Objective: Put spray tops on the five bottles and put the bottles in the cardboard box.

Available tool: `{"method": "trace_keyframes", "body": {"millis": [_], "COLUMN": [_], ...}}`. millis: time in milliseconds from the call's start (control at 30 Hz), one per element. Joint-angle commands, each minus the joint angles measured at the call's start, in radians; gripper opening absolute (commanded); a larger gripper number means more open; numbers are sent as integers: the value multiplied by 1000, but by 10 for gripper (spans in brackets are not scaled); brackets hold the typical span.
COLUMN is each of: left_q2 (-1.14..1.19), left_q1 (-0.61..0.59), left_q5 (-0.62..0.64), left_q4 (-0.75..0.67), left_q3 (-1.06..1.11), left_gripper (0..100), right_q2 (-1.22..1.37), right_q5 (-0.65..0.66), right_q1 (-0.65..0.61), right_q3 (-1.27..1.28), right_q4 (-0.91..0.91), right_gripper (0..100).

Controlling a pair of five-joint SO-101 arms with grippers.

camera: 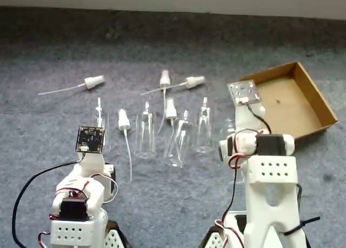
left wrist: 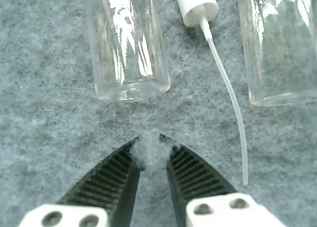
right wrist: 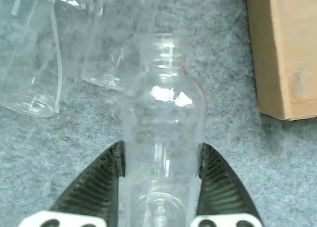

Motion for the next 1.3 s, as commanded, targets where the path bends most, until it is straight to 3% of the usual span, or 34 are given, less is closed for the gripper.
{"method": "trace_keyframes", "body": {"millis": [0,600,800,1000,1267], "left_q2": [-2,-2,-2,-2,-2], "left_q1": [-4,-4,-4,-4,-4], "left_q5": [5,5,5,5,5], "left_q4": [2,2,2,2,2], "left_q3": [18,18,18,18,18], "left_gripper": [11,11,11,11,11], "right_q2": [-62,-64,-64,-65,-64], "right_q5": [11,110,110,110,103], "right_q1": [12,7,7,5,-107], "right_q3": [125,383,378,371,321], "right_q4": [-116,-294,-289,-286,-265], "right_gripper": [46,98,235,245,246]}}
